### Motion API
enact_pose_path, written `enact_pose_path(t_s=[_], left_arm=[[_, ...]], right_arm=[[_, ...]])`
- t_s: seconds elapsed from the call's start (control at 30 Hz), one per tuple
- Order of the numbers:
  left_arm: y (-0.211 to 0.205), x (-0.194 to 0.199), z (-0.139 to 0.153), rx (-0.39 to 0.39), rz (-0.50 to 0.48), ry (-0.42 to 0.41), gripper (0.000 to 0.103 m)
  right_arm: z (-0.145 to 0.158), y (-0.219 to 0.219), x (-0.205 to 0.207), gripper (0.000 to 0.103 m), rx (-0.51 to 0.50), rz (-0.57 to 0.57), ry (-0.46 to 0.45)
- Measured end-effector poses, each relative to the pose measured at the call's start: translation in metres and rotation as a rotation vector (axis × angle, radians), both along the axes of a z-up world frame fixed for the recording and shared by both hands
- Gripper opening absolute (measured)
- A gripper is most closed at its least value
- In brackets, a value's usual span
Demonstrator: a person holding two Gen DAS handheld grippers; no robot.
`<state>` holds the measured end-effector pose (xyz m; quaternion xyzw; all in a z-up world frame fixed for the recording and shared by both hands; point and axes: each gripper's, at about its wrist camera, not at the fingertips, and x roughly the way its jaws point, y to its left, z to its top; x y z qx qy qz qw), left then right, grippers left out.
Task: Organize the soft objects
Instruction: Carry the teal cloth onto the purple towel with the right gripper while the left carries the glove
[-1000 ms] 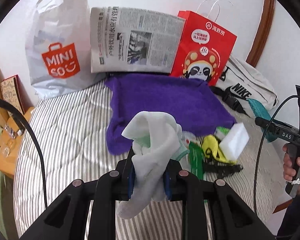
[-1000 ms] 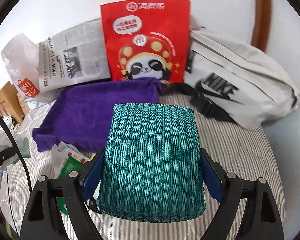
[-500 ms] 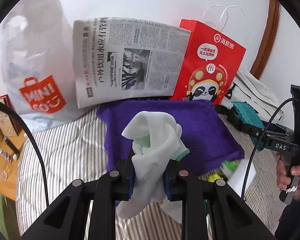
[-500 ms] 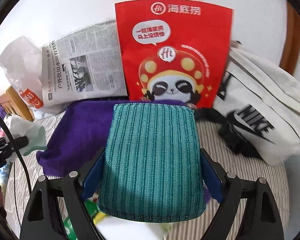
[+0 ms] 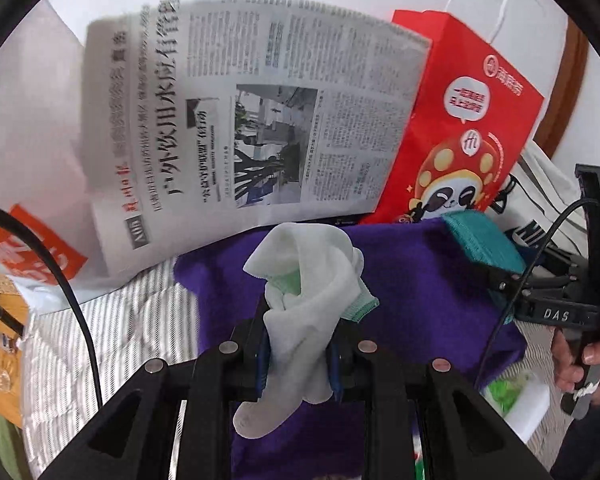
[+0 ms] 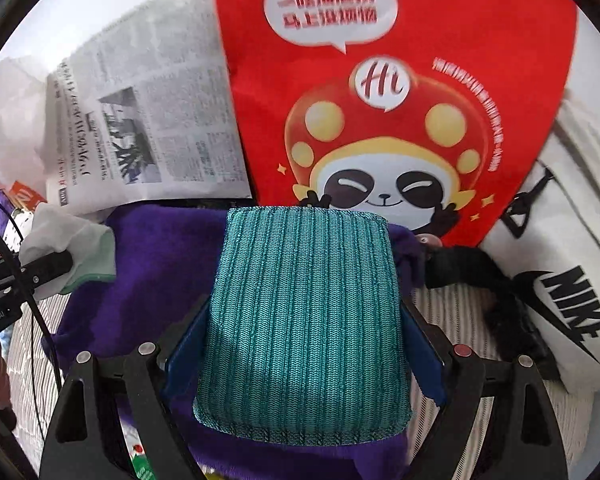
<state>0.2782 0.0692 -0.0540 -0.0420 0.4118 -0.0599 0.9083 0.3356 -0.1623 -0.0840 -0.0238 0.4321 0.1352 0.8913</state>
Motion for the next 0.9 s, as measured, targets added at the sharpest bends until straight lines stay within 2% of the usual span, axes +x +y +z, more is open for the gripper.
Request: enact_pose_path(t_s=[0.2, 0.57, 0.9], left_arm=[[-0.003, 0.023, -0.018, -0.012, -0.008, 0.038, 0.022], [0.002, 0.036, -0.049, -0.026, -0.009, 0.102, 0.022], [-0.003, 0.042, -0.064, -0.008, -0.007, 0.135, 0.022]], right_arm=[[-0.014, 0.006, 0.013, 0.087, -0.073, -0.003, 0.019], [-0.042, 0.025, 0.021, 0.087, -0.136, 0.043, 0.067], [-0.061, 0.033, 0.027, 0.087, -0.169, 0.030, 0.095]])
